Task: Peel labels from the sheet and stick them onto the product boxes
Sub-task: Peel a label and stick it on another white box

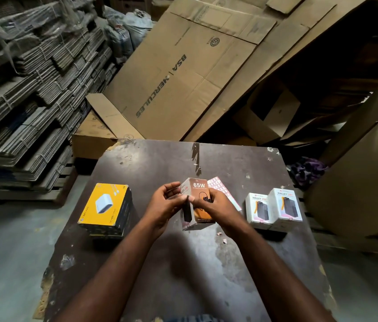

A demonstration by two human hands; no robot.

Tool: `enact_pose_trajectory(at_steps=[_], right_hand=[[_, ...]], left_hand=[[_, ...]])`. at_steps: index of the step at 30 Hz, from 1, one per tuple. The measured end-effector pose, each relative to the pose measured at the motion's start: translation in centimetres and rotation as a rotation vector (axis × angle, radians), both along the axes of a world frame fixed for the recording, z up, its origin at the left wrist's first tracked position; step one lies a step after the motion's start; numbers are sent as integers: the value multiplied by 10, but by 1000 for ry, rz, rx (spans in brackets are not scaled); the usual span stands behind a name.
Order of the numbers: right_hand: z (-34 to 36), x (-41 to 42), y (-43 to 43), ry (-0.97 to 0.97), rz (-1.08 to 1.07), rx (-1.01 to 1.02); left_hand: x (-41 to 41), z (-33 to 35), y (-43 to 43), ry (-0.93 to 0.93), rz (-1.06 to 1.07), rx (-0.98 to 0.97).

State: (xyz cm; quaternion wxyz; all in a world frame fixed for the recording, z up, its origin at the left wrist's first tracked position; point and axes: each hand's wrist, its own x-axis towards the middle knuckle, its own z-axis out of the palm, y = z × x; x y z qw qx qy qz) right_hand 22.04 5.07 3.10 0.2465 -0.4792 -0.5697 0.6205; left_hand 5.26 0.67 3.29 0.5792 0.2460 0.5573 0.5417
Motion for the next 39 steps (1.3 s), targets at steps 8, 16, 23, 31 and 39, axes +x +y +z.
enact_pose_trajectory(at_steps=[8,16,23,31,39], right_hand=[[5,4,-5,173,-218,-136],[-7,46,-2,225,-337,-234],[-38,105,-1,-284,-432,74],[-35,168,23,-670,-326,334],[-59,214,69,-826,-213,390]], left_hand=[[11,-12,4,111,3,-144],[39,-17,8,-96,-223,-176],[101,-37,18,-1,-205,-249],[177,-56,56,-27,-207,-239],[214,-72,93,72,-180,-275]])
